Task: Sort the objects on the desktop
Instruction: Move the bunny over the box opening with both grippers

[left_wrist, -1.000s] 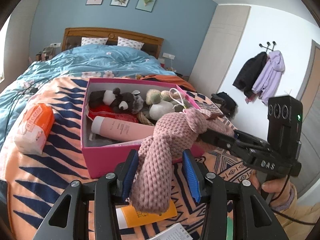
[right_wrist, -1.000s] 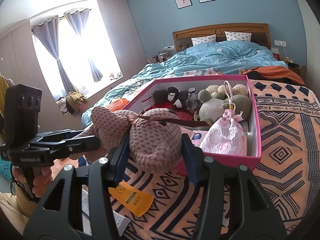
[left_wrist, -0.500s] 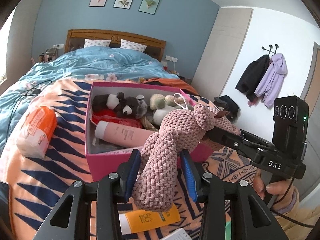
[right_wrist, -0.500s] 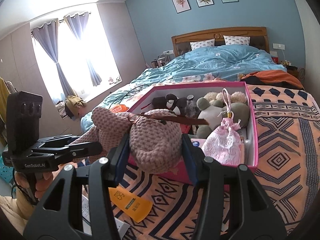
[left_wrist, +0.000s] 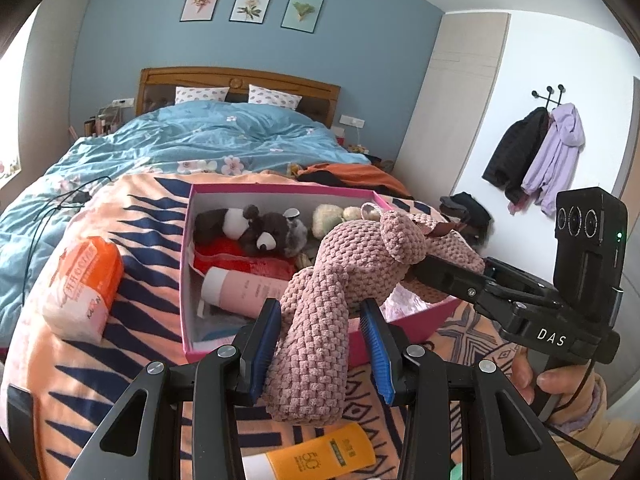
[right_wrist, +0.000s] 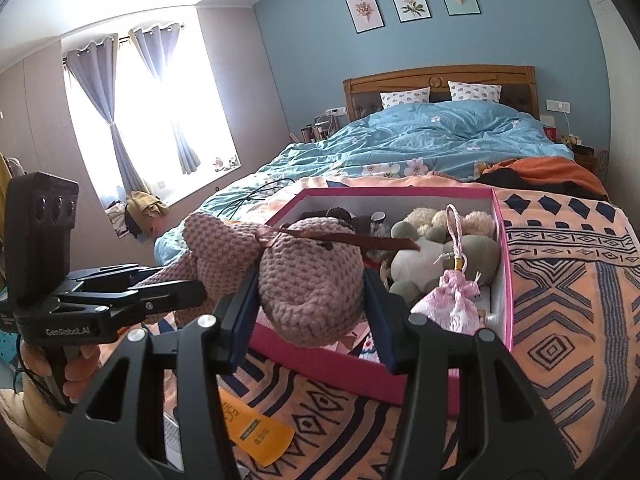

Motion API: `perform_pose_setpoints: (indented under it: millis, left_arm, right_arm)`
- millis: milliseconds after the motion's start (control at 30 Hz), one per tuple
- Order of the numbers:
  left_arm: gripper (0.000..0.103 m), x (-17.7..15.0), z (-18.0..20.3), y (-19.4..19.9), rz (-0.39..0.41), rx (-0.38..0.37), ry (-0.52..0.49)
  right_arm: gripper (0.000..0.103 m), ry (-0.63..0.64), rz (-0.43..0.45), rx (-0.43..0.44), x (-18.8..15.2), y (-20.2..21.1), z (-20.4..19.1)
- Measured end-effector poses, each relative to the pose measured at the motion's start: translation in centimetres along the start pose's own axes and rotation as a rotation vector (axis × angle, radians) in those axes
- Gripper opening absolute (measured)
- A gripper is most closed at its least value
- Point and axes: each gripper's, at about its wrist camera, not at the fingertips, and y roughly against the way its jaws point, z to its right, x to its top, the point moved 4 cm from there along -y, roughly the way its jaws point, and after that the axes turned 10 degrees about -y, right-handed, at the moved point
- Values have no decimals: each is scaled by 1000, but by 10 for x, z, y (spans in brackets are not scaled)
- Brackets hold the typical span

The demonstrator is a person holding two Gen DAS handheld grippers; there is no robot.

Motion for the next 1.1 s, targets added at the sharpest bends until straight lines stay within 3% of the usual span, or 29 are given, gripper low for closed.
perform_pose_setpoints:
  millis: [1100]
  left_arm:
    - [42, 24, -16, -25, -22, 9, -5]
  right_arm:
    - [52, 1, -39, 15, 20, -28, 7]
